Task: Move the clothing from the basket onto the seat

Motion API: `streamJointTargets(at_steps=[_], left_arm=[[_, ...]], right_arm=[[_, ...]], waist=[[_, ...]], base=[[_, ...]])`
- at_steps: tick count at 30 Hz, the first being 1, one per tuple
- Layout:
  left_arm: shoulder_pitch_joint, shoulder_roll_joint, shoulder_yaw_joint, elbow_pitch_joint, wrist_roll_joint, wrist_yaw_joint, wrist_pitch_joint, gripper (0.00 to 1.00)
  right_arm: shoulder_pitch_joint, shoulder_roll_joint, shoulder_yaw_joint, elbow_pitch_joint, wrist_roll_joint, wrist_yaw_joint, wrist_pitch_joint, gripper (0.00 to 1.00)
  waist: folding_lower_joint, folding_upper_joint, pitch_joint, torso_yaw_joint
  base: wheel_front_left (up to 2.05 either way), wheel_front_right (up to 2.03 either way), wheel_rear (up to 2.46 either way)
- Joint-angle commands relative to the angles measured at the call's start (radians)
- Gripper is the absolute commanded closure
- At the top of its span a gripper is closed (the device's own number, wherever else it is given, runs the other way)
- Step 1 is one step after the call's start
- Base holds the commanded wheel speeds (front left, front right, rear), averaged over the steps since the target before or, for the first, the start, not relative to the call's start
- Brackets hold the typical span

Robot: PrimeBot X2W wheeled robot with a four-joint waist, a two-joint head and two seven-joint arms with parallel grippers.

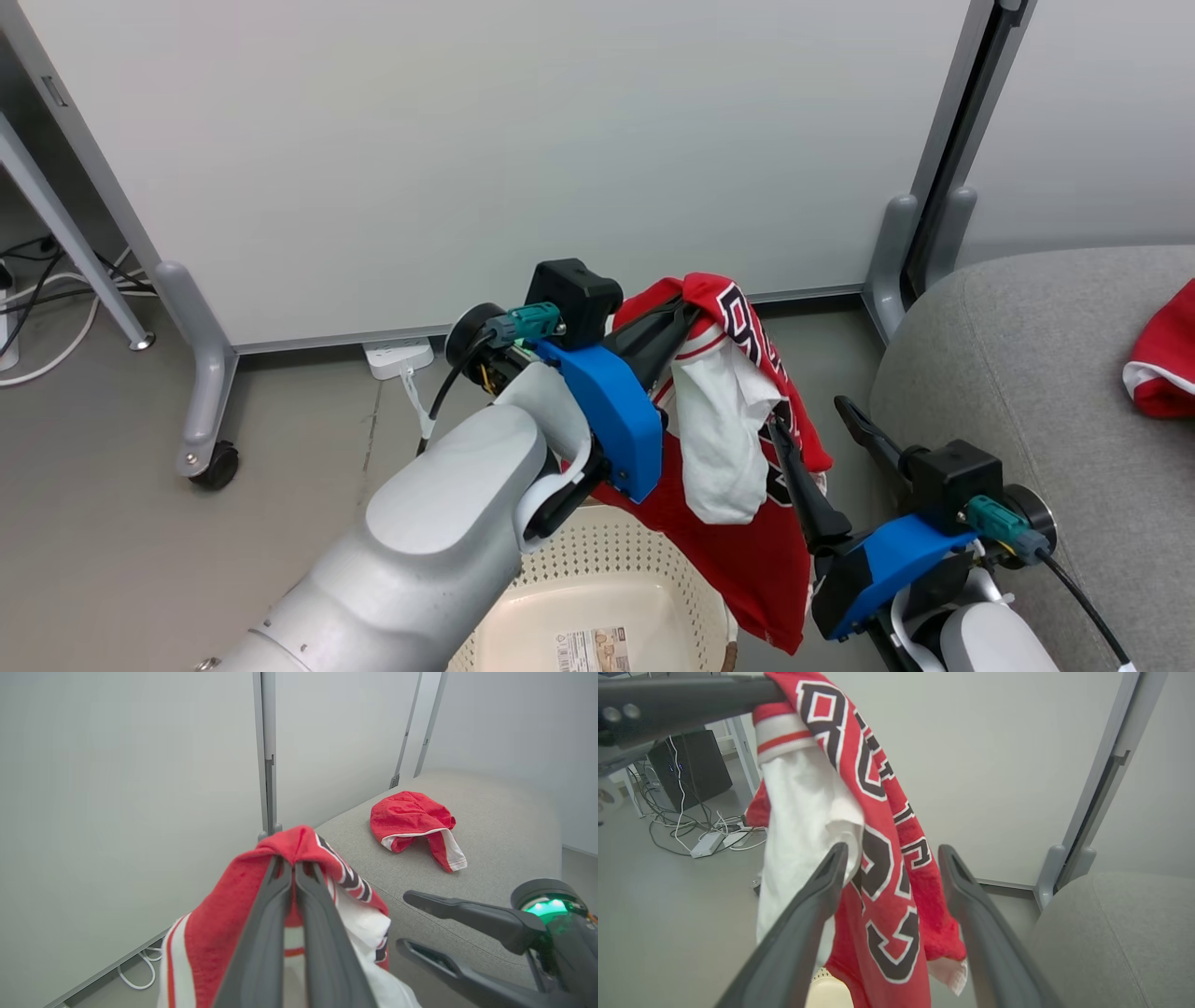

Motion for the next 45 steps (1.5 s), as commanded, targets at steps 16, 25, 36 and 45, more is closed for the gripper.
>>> streamJointTargets(at_steps=[16, 25, 36, 45], left_arm=[[-0.023, 0.002, -0.115, 0.034, -0.086, 0.023, -0.032, 1.00], [-0.043, 0.002, -0.155, 0.042, -0.124, 0.027, -0.053, 1.00], [-0.064, 0.002, -0.207, 0.040, -0.170, 0.029, -0.072, 1.00], [-0.078, 0.002, -0.233, 0.062, -0.193, 0.035, -0.087, 1.00]], right_arm=[[-0.032, -0.013, 0.056, 0.035, 0.026, 0.000, 0.010, 0.00], [-0.162, -0.044, 0.137, 0.205, 0.067, 0.000, 0.014, 0.00], [-0.283, -0.051, 0.218, 0.414, 0.099, 0.000, -0.005, 1.00], [-0.302, -0.050, 0.238, 0.466, 0.118, 0.000, -0.048, 1.00]], waist=[[0.0001, -0.0001, -0.003, -0.019], [0.0001, -0.0001, 0.007, -0.022], [0.0001, -0.0001, -0.002, -0.009], [0.0001, -0.0001, -0.003, -0.014]], base=[[0.00, 0.00, 0.00], [0.00, 0.00, 0.00], [0.00, 0.00, 0.00], [0.00, 0.00, 0.00]])
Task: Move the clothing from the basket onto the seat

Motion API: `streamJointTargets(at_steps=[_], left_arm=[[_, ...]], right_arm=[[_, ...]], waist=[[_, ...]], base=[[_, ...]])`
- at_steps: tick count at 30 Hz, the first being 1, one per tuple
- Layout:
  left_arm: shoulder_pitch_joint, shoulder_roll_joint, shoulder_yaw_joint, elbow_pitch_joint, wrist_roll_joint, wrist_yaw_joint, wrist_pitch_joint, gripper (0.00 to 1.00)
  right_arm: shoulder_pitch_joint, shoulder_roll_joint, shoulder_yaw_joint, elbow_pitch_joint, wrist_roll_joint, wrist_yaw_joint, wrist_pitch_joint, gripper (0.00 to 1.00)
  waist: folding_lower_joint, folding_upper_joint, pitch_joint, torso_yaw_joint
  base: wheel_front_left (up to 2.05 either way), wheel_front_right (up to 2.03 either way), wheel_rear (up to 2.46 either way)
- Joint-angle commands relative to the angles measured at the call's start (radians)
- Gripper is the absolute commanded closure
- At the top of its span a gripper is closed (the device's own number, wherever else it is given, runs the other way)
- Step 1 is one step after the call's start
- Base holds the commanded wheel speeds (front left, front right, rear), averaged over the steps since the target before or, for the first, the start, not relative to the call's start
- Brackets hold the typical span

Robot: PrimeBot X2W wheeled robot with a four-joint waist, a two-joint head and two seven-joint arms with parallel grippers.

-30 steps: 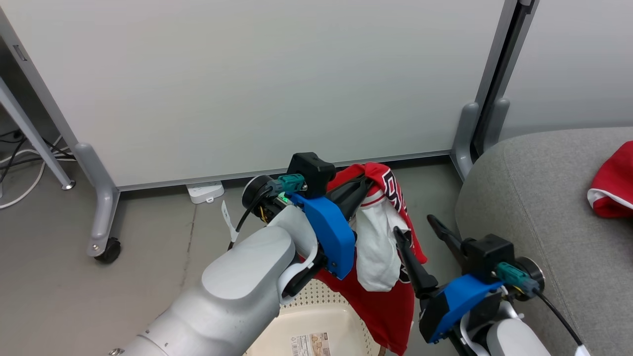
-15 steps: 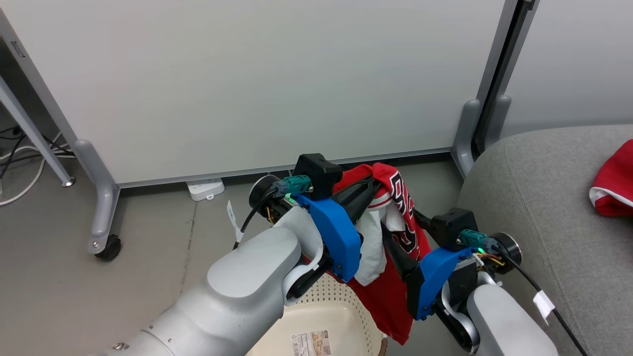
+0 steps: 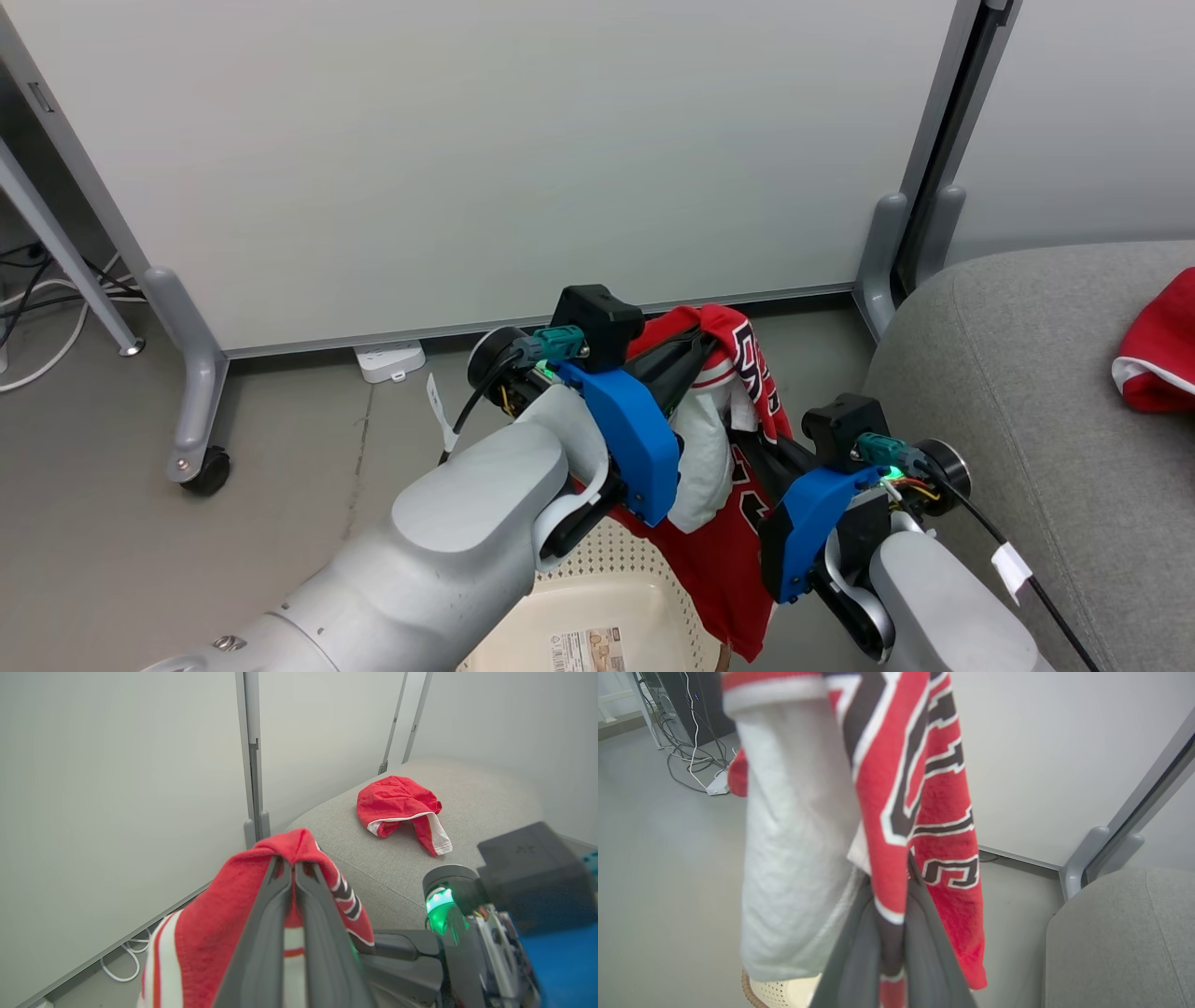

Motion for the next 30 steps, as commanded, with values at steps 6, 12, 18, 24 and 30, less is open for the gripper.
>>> streamJointTargets(at_steps=[6, 12, 18, 24, 30], left_arm=[[-0.013, 0.002, -0.016, 0.012, -0.019, 0.004, -0.016, 1.00], [-0.020, 0.002, -0.025, 0.021, -0.033, 0.003, -0.025, 1.00], [-0.027, 0.002, -0.040, 0.027, -0.038, 0.002, -0.028, 1.00], [-0.031, 0.002, -0.045, 0.030, -0.044, 0.004, -0.035, 0.62], [-0.034, 0.002, -0.051, 0.032, -0.048, 0.007, -0.049, 0.00]], right_arm=[[-0.026, 0.005, 0.009, 0.015, 0.007, 0.000, -0.028, 1.00], [-0.029, 0.002, 0.015, 0.028, 0.007, 0.000, -0.031, 1.00], [-0.031, 0.000, 0.020, 0.036, 0.008, 0.000, -0.035, 1.00], [-0.035, 0.002, 0.019, 0.038, 0.007, 0.000, -0.042, 1.00], [-0.038, 0.004, 0.013, 0.039, -0.003, 0.000, -0.050, 1.00]], waist=[[0.0000, -0.0001, 0.001, -0.008], [0.0000, -0.0001, 0.000, -0.012], [0.0000, -0.0001, -0.001, -0.015], [0.0000, -0.0001, 0.000, -0.017], [0.0000, -0.0001, 0.003, -0.015]], base=[[0.00, 0.00, 0.00], [0.00, 0.00, 0.00], [0.00, 0.00, 0.00], [0.00, 0.00, 0.00], [0.00, 0.00, 0.00]])
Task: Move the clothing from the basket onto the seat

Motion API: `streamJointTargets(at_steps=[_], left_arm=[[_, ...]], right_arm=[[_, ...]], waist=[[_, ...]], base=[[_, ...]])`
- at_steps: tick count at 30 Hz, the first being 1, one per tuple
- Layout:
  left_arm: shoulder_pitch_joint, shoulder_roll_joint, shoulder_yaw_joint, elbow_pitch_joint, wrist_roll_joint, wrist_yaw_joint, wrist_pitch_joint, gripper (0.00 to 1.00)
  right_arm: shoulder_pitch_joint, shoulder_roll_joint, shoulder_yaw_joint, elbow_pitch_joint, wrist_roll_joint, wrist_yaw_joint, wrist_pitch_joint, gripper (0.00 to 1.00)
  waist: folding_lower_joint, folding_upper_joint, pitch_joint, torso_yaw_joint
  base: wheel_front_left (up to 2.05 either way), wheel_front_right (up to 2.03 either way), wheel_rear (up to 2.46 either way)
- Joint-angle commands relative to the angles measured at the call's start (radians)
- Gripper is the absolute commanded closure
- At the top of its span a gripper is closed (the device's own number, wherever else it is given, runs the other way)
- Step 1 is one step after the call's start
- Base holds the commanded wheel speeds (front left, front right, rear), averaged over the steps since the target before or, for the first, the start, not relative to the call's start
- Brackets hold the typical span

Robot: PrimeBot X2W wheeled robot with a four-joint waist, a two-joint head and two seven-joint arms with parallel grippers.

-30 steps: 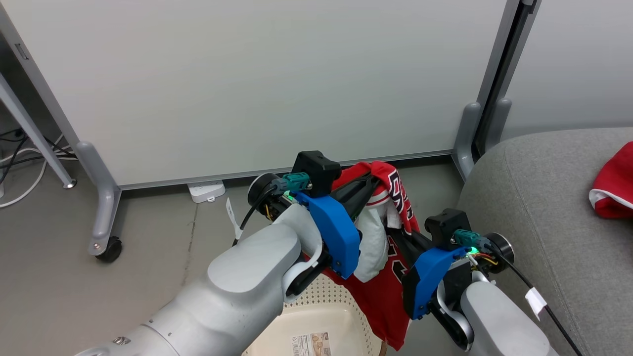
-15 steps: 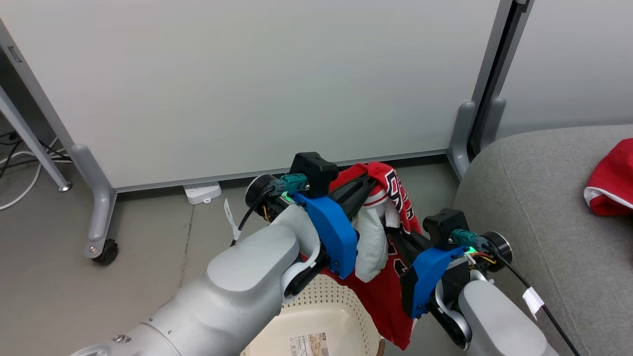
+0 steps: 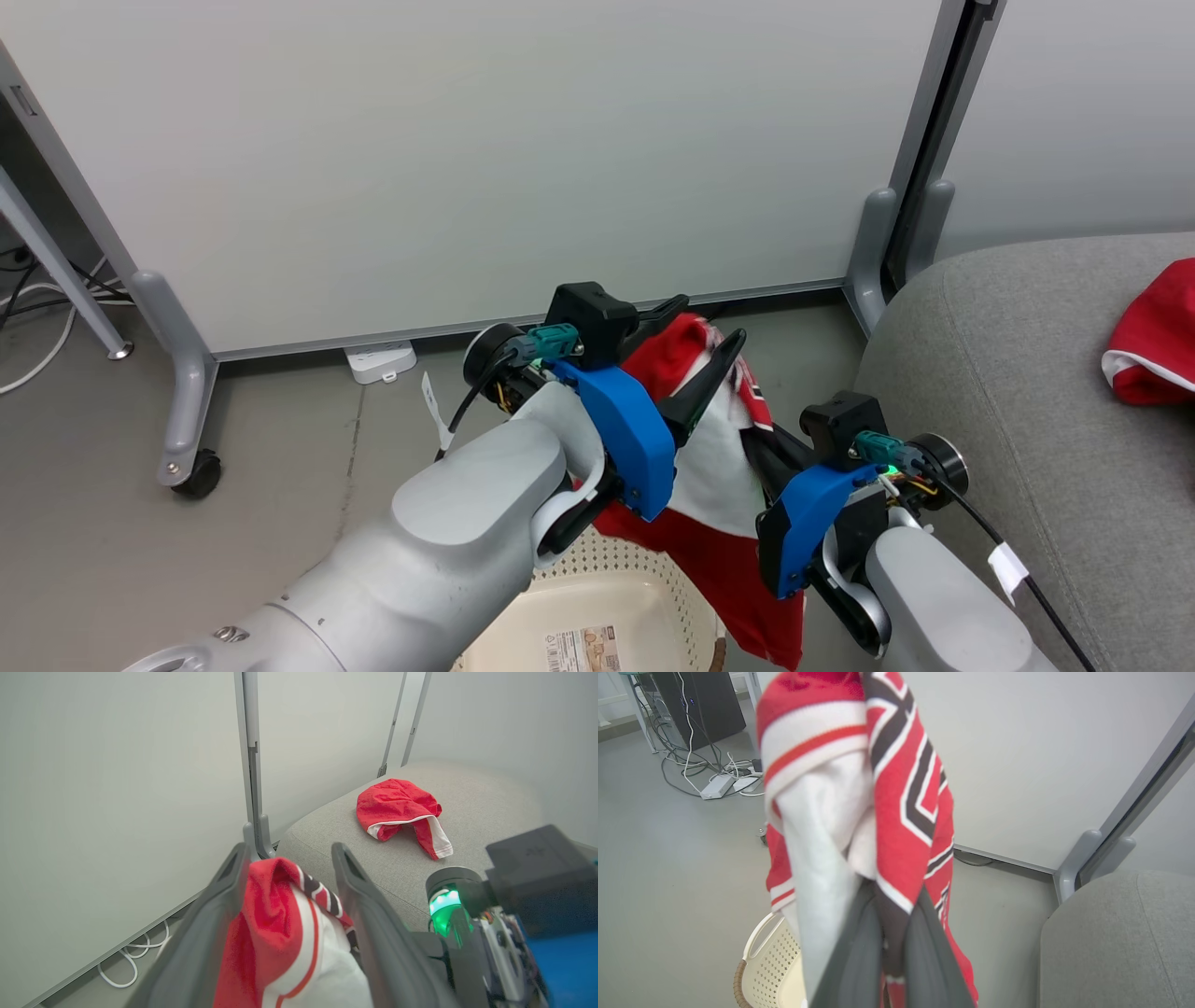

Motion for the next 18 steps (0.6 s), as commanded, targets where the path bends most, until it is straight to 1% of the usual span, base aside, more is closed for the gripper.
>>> streamJointTargets(at_steps=[1, 6, 10, 12, 14, 15, 18], left_arm=[[-0.011, 0.002, -0.001, 0.004, -0.002, 0.002, -0.006, 0.00], [-0.005, 0.002, -0.007, 0.006, -0.004, 0.004, -0.012, 0.00], [0.020, 0.002, -0.010, 0.015, 0.016, 0.005, -0.033, 0.00], [0.038, 0.004, 0.002, 0.017, 0.027, 0.005, -0.047, 0.00], [0.058, 0.017, 0.017, 0.009, 0.050, 0.006, -0.055, 0.00], [0.073, 0.025, 0.037, -0.002, 0.058, 0.011, -0.058, 0.00], [0.154, 0.059, 0.149, -0.098, 0.128, 0.037, -0.057, 0.00]], right_arm=[[-0.016, 0.002, -0.002, 0.000, -0.005, 0.000, -0.006, 1.00], [-0.015, -0.002, -0.006, 0.001, -0.006, 0.000, -0.011, 1.00], [-0.002, -0.002, -0.016, -0.002, -0.007, 0.000, -0.016, 1.00], [0.005, -0.001, -0.022, -0.006, -0.009, 0.000, -0.018, 1.00], [0.012, -0.001, -0.029, -0.011, -0.012, 0.000, -0.017, 1.00], [0.016, -0.002, -0.033, -0.013, -0.014, 0.000, -0.018, 1.00], [0.025, -0.003, -0.044, -0.023, -0.018, 0.000, -0.019, 1.00]], waist=[[0.0000, 0.0000, 0.001, 0.000], [0.0000, 0.0000, 0.000, 0.005], [0.0000, 0.0000, -0.001, 0.012], [0.0000, 0.0000, -0.001, 0.015], [0.0000, 0.0000, 0.000, 0.018], [0.0000, 0.0000, 0.001, 0.020], [0.0000, 0.0000, 0.005, 0.024]], base=[[0.00, 0.00, 0.00], [0.00, 0.00, 0.00], [0.00, 0.00, 0.00], [0.00, 0.00, 0.00], [0.00, 0.00, 0.00], [0.00, 0.00, 0.00], [0.00, 0.00, 0.00]])
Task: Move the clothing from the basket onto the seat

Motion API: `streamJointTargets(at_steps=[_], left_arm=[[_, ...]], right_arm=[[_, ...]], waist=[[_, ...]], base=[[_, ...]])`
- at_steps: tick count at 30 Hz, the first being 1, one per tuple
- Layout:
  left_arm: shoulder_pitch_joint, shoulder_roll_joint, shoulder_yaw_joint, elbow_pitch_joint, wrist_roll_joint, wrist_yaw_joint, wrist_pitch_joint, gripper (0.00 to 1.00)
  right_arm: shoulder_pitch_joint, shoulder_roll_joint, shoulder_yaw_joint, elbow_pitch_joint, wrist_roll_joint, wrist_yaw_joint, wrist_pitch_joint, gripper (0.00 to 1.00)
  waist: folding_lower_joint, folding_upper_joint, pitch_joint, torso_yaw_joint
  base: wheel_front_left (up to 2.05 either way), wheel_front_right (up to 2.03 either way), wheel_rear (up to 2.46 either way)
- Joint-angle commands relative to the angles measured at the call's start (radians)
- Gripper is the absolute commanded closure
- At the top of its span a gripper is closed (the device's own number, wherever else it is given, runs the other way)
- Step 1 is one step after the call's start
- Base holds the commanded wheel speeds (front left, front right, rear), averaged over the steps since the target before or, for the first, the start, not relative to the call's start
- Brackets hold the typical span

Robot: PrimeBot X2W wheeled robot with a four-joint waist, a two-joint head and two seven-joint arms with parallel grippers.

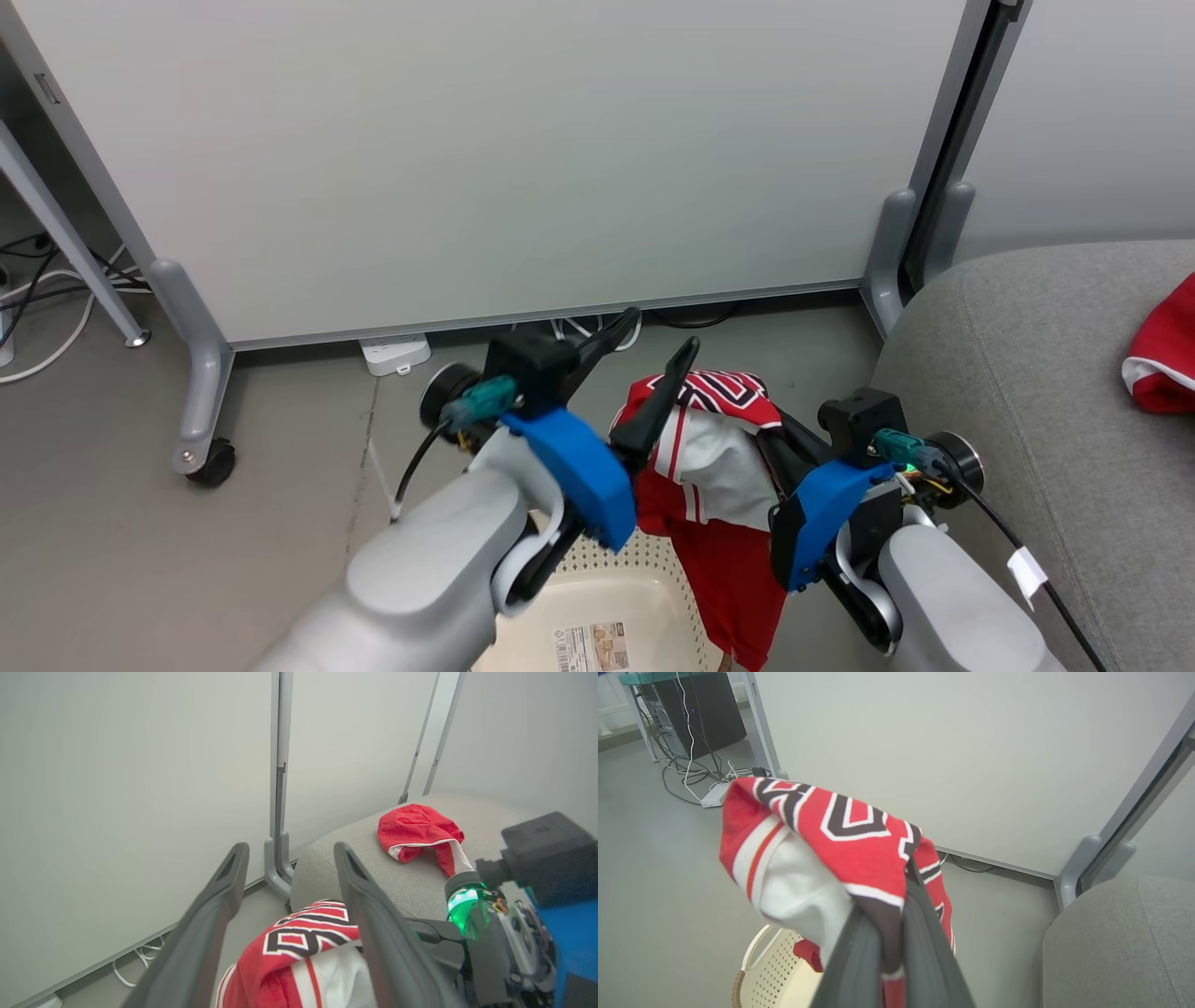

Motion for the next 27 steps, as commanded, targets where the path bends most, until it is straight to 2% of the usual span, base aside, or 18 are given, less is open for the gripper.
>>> streamJointTargets(at_steps=[1, 7, 13, 18, 27], left_arm=[[0.059, 0.018, 0.025, -0.025, 0.028, 0.009, -0.002, 0.00], [0.302, 0.095, 0.240, -0.235, 0.207, 0.052, -0.003, 0.00], [0.486, 0.137, 0.394, -0.367, 0.373, 0.033, -0.003, 0.00], [0.566, 0.143, 0.481, -0.401, 0.455, 0.009, -0.003, 0.00], [0.638, 0.106, 0.580, -0.397, 0.534, -0.033, -0.003, 0.00]], right_arm=[[0.014, -0.001, -0.005, -0.007, -0.005, 0.000, -0.004, 1.00], [0.025, -0.008, -0.024, -0.033, -0.014, 0.000, 0.004, 1.00], [0.036, -0.011, -0.048, -0.059, -0.024, 0.000, 0.013, 1.00], [0.050, -0.011, -0.059, -0.072, -0.028, 0.000, 0.021, 1.00], [0.057, -0.007, -0.073, -0.093, -0.035, 0.000, 0.030, 1.00]], waist=[[0.0000, 0.0000, 0.002, 0.000], [0.0000, 0.0000, 0.011, 0.004], [0.0000, 0.0000, 0.015, 0.013], [0.0000, 0.0000, 0.018, 0.018], [0.0000, 0.0000, 0.028, 0.018]], base=[[0.00, 0.00, 0.00], [0.00, 0.00, 0.00], [0.00, 0.00, 0.00], [0.00, 0.00, 0.00], [0.00, 0.00, 0.00]])
